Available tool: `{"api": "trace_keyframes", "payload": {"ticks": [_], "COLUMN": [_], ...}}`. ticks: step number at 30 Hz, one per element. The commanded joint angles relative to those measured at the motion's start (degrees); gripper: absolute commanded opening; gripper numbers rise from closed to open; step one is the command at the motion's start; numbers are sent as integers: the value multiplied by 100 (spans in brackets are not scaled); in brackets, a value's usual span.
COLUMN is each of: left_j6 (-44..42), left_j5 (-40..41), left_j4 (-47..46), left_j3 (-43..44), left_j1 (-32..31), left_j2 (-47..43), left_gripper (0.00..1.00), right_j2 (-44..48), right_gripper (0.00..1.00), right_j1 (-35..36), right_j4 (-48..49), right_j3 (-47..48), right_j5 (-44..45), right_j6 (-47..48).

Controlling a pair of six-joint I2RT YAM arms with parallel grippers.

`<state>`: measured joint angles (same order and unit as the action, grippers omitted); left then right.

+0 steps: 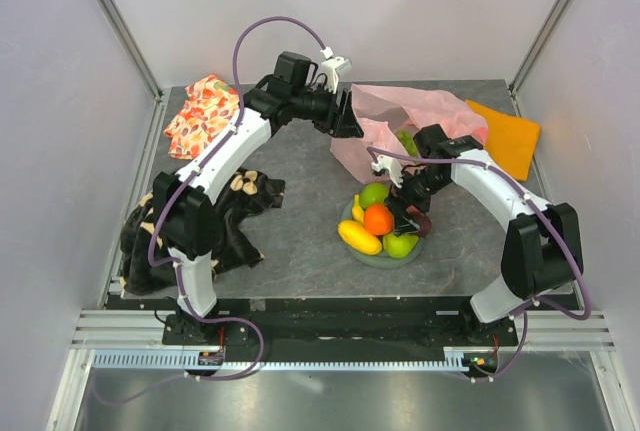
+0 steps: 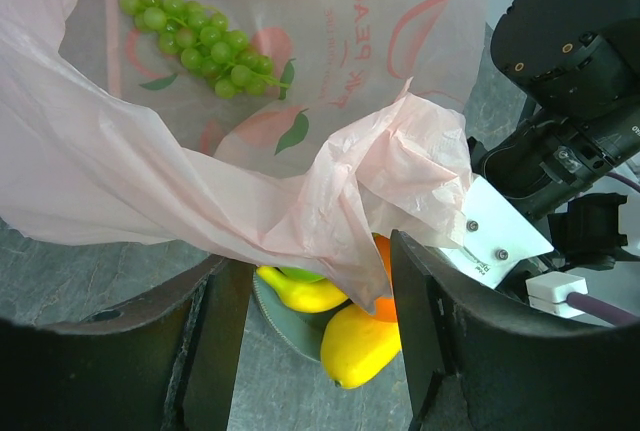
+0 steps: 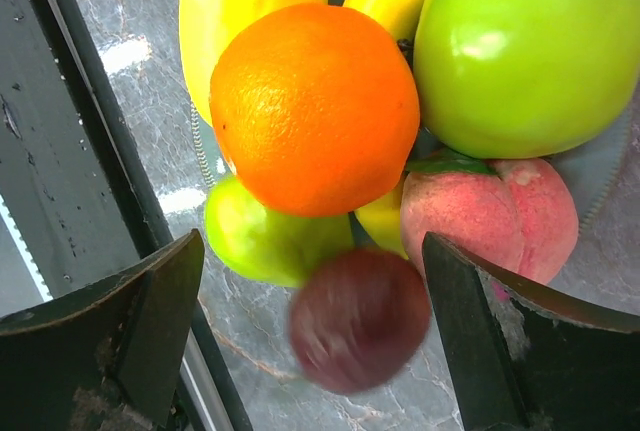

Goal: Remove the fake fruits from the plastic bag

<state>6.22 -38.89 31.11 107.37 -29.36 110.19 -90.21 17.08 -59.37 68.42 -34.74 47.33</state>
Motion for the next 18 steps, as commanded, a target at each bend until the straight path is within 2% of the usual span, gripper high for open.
{"api": "trace_keyframes", "payload": {"ticks": [1, 9, 11, 14, 18], "left_j6": [-226, -226, -235, -226, -156], "left_j5": [-13, -39, -22, -22, 5], "left_j4": [-88, -79, -79, -88, -114], "left_j3": [196, 188, 188, 196, 284], "left_j1": [-17, -17, -17, -17, -17], "left_j2": [-59, -77, -94, -103, -94], "left_gripper": [64, 64, 64, 65, 67], "right_j2": [197, 346, 601, 996, 1514], "right_gripper": [98, 98, 98, 98, 98], "right_j1": [-29, -56, -318, -1143, -2311], "right_j4": [84, 58, 75, 49, 31], "right_j3": [92, 259, 356, 339, -30], "right_j5": [73, 432, 547, 696, 1283], "right_j6": [31, -294, -443, -585, 143]}}
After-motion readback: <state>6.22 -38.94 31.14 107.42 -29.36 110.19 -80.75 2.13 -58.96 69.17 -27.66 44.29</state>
